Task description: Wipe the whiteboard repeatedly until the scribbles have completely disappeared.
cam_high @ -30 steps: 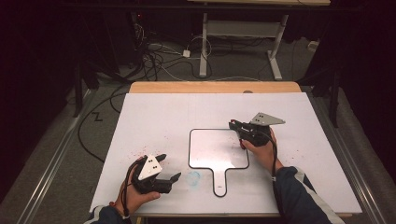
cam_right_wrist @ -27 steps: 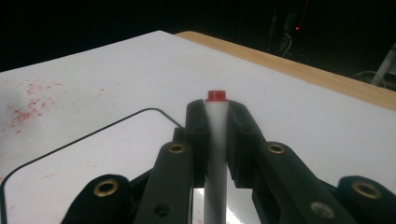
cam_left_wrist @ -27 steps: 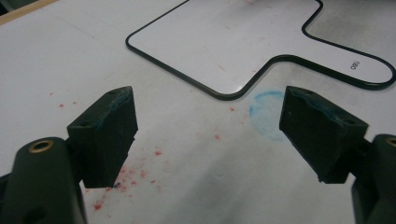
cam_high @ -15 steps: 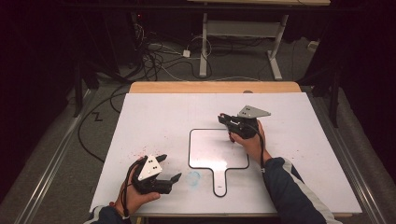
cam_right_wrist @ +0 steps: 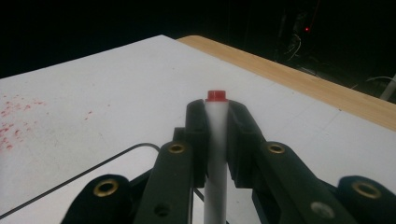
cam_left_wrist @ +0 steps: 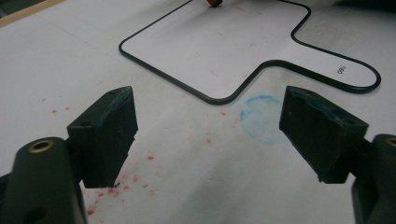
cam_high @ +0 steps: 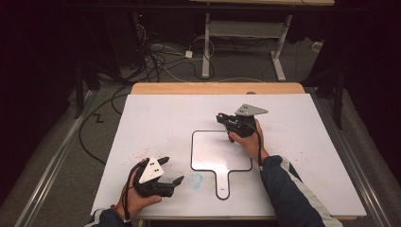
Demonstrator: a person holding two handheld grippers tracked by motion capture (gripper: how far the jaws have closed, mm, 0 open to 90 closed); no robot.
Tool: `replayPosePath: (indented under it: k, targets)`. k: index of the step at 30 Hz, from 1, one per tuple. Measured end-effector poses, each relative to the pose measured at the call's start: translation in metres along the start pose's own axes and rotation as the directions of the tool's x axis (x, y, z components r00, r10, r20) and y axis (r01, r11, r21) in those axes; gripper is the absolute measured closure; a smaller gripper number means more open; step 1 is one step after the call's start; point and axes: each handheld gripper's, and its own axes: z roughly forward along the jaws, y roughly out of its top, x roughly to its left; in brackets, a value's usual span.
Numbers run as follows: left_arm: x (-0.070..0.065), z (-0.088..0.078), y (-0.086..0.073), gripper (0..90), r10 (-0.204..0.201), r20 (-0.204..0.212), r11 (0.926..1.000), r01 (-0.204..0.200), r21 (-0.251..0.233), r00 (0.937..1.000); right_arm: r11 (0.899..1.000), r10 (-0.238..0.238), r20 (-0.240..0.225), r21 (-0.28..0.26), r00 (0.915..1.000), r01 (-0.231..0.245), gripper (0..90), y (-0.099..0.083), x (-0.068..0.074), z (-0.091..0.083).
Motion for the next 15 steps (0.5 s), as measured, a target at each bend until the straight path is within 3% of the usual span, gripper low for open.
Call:
replayPosePath:
  k: [7, 9, 15]
  targets:
    - [0.001, 0.0, -0.001, 18.4, -0.001, 0.0, 1.0, 0.001, 0.003, 1.0, 1.0, -0.012, 0.096, 0.017, 0.9953, 0.011, 81.4, -0.002, -0.014, -0.007]
    - [0.001, 0.0, -0.001, 18.4, -0.002, 0.001, 1.0, 0.002, -0.001, 1.0, 1.0, 0.014, 0.082, 0.005, 0.9966, -0.015, 81.4, -0.003, -0.015, -0.008]
    - [0.0, 0.0, 0.0, 18.4, 0.002, 0.003, 1.0, -0.002, 0.001, 1.0, 1.0, -0.016, -0.009, 0.004, 0.9998, 0.016, 81.3, 0.0, 0.009, 0.002]
